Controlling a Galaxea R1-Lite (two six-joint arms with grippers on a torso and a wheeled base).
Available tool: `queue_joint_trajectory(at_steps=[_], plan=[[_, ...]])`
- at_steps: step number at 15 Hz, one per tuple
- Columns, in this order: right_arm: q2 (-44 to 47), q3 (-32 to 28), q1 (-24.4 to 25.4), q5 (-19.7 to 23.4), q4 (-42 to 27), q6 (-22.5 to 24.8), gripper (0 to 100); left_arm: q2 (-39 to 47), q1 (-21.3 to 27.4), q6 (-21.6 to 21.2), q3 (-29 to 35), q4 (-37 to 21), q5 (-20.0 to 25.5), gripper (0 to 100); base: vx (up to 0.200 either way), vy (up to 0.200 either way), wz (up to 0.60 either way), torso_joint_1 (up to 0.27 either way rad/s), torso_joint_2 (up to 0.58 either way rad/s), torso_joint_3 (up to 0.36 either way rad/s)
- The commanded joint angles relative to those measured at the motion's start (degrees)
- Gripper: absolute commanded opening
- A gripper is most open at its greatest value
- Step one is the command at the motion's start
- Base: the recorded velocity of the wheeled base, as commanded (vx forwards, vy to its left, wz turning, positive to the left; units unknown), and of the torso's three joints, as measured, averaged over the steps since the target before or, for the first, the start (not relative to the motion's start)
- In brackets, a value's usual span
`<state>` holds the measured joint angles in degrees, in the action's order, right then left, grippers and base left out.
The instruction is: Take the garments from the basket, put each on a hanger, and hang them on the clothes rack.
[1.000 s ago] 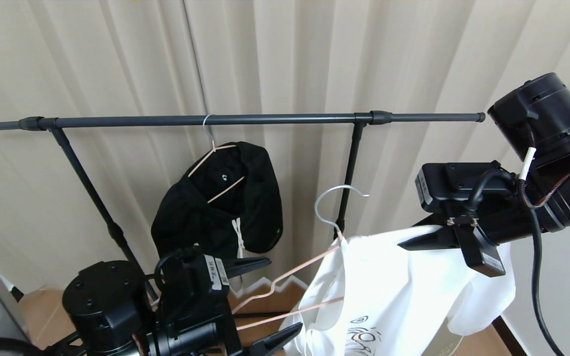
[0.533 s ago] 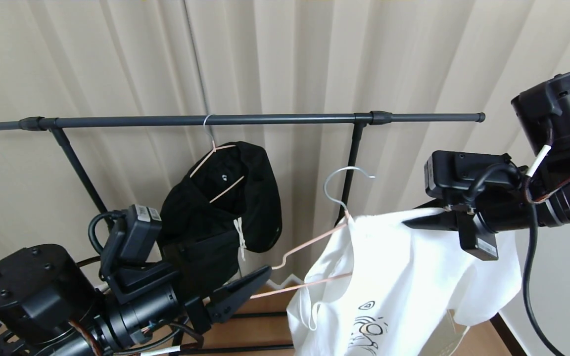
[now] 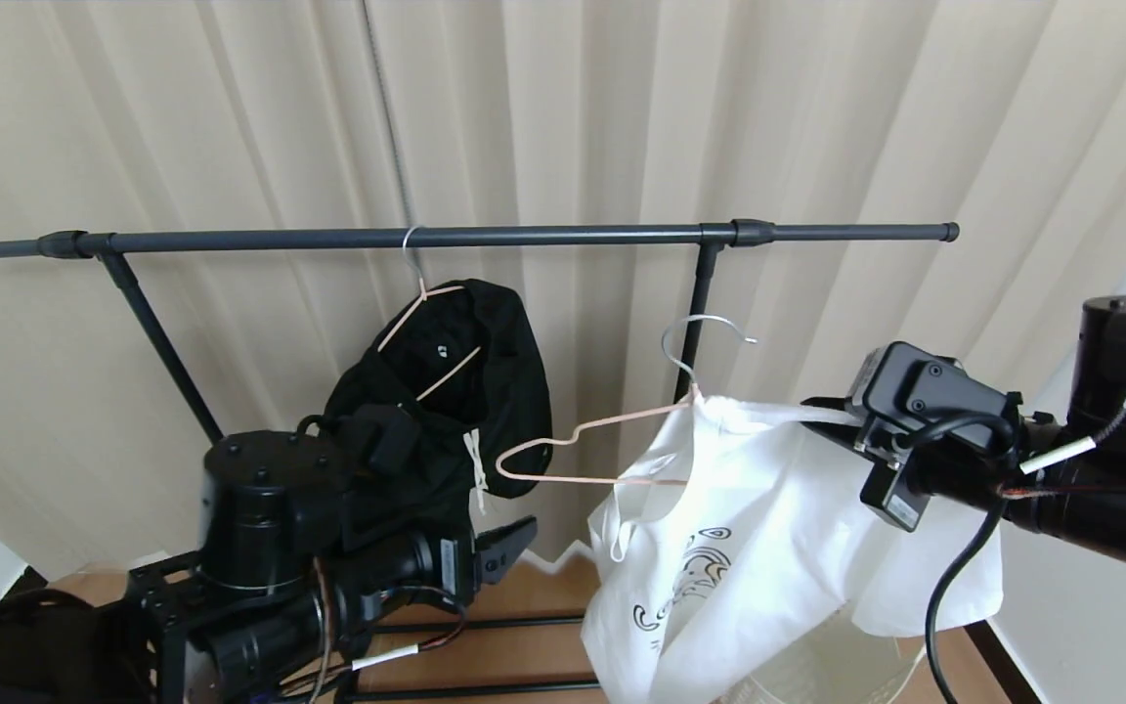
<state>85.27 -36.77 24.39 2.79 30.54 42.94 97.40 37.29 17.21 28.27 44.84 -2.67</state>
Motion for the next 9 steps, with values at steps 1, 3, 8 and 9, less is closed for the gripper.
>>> queue_joint_trajectory(at_steps=[1,3,8,9], plan=[[0.86,9.08,0.04,-0.86,9.89,-1.36,0,3.67,3.23,3.18,6.01,-4.85,-3.04,100,0.0,0.0,0.0,0.0,0.0,0.0],[2.35,9.87,0.13,-2.53,14.2,-1.63,0,9.91,6.57,6.87,8.91,-5.64,-8.14,100,0.0,0.0,0.0,0.0,0.0,0.0],[3.67,9.34,3.82,-4.81,14.73,-5.14,0,16.59,9.55,8.98,14.18,-5.73,-11.74,100,0.0,0.0,0.0,0.0,0.0,0.0],[3.58,9.52,4.0,-4.9,14.73,-5.49,0,17.73,9.99,8.98,15.15,-5.64,-12.89,100,0.0,0.0,0.0,0.0,0.0,0.0]])
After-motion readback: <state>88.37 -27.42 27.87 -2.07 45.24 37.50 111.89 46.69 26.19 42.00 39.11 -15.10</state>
